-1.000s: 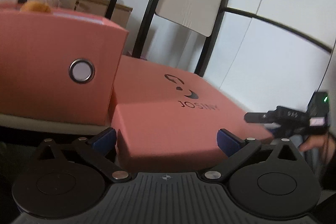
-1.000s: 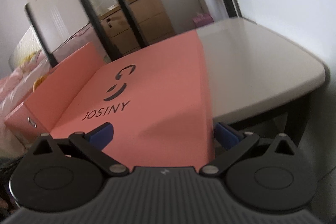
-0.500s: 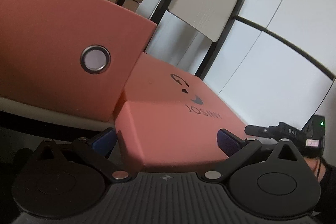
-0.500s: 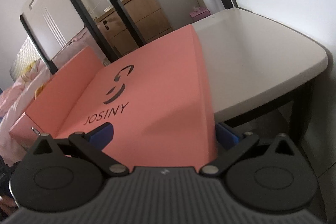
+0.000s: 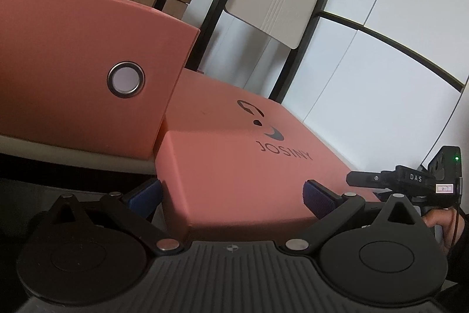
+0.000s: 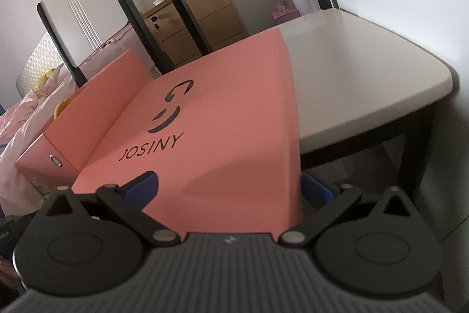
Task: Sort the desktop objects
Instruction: 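Lift the lid with both grippers and tilt it over the box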
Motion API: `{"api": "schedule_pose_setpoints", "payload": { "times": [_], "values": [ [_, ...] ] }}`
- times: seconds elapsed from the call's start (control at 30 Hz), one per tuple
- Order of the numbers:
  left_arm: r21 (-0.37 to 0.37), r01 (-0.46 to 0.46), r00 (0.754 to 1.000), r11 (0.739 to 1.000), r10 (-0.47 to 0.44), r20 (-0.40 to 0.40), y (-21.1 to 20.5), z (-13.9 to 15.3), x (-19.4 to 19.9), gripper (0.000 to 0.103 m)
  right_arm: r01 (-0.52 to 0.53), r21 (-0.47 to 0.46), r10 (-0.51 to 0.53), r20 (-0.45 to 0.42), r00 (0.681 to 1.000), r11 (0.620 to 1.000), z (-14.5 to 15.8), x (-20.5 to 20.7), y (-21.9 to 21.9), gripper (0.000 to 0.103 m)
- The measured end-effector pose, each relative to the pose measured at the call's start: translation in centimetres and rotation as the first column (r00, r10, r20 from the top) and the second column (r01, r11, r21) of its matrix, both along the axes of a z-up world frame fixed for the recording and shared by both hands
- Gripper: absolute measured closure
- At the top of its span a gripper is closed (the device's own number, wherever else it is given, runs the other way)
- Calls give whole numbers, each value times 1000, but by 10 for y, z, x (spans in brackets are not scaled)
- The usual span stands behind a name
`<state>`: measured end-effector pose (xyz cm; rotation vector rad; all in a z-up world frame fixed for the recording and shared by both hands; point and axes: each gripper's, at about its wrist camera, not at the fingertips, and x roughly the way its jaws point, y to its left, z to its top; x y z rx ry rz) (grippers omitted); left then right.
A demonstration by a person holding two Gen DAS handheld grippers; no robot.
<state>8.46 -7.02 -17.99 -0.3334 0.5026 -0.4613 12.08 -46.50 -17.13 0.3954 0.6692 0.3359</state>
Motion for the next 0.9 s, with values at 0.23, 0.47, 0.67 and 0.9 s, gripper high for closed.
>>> {"api": "schedule_pose_setpoints", "payload": {
  "times": [0.23, 0.47, 0.67, 0.9],
  "values": [
    [-91, -43, 997, 995, 36, -71, 16, -8, 13, 0, -7, 59, 7, 13, 1000, 998, -5, -4, -11, 0],
    [-254, -59, 968, 965, -7, -249, 28, -26, 46, 0, 91, 299, -48, -148, 988, 950, -32, 25, -34, 0],
    [-205, 3, 974, 979, -50, -222, 13, -26, 52, 1, 87, 347, -35, -153, 988, 934, -39, 32, -33, 9],
    [-232, 27, 973, 972, -79, -216, 13, -22, 51, 4, 65, 400, 2, -165, 986, 914, -37, 29, -33, 23]
  ]
}}
